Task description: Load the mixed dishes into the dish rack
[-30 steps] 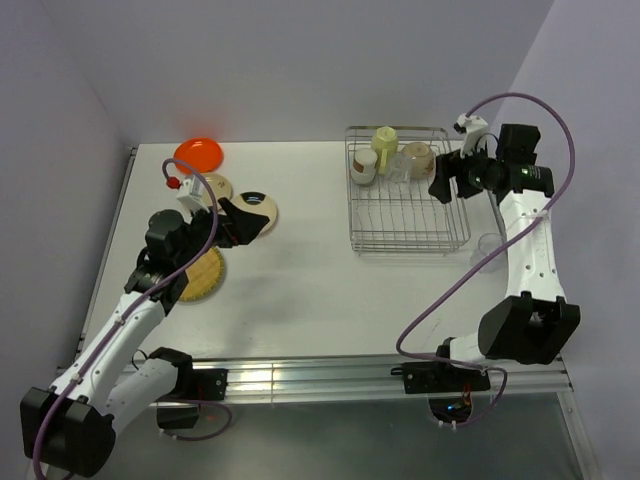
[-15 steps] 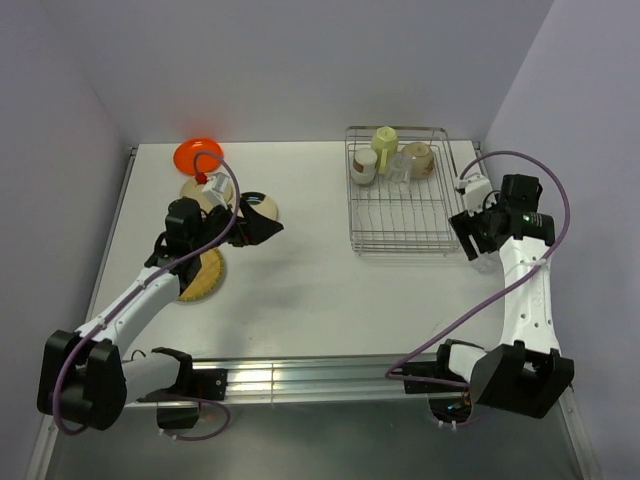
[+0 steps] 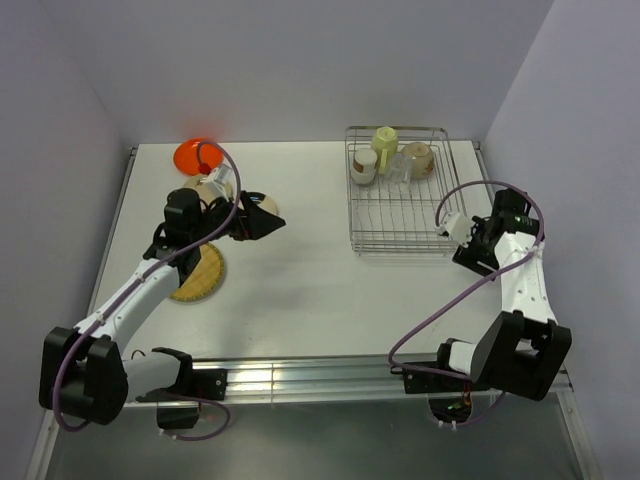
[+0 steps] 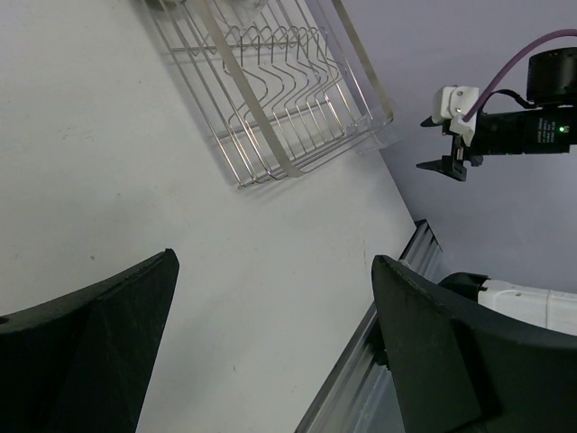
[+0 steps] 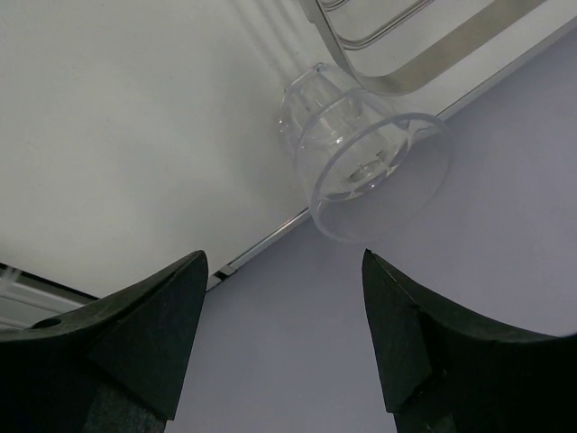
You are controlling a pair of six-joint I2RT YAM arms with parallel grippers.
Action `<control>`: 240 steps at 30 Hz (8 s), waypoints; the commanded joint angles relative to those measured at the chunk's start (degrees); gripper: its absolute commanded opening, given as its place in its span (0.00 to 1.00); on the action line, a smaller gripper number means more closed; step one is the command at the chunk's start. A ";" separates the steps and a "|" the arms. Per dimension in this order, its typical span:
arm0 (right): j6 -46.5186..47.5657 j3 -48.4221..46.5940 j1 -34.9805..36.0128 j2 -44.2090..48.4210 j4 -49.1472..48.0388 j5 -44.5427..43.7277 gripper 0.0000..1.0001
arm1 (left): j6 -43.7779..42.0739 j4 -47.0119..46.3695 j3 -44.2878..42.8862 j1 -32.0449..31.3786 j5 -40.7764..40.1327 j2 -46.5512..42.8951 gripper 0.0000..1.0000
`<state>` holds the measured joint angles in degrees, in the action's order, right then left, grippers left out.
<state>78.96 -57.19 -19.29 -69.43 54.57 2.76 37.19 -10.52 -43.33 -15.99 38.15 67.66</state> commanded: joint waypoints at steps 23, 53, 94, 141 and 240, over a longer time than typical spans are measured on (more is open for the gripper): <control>10.78 1.11 -4.27 -14.33 -11.41 0.05 0.64 | 4.38 5.60 0.09 0.17 -5.28 -7.54 0.95; -25.86 -4.05 -5.06 -2.12 -14.84 3.12 0.00 | 2.36 5.78 -2.89 0.17 -3.43 -5.70 0.95; -51.71 -1.35 54.33 3.69 -82.06 25.64 0.00 | 43.59 -46.78 0.88 -3.78 -10.02 -1.12 0.99; -30.09 1.81 71.32 -21.54 -125.58 -11.29 0.00 | 44.73 -56.62 -7.82 -11.52 -20.31 12.94 0.84; -89.16 -45.73 58.49 -32.08 -11.42 34.85 0.98 | -24.45 -1.69 1.41 -6.86 3.86 -7.28 0.10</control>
<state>-10.61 -102.59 38.57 -101.27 42.19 36.27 12.27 -7.55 -40.91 -22.59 40.71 60.97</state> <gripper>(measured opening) 0.988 0.839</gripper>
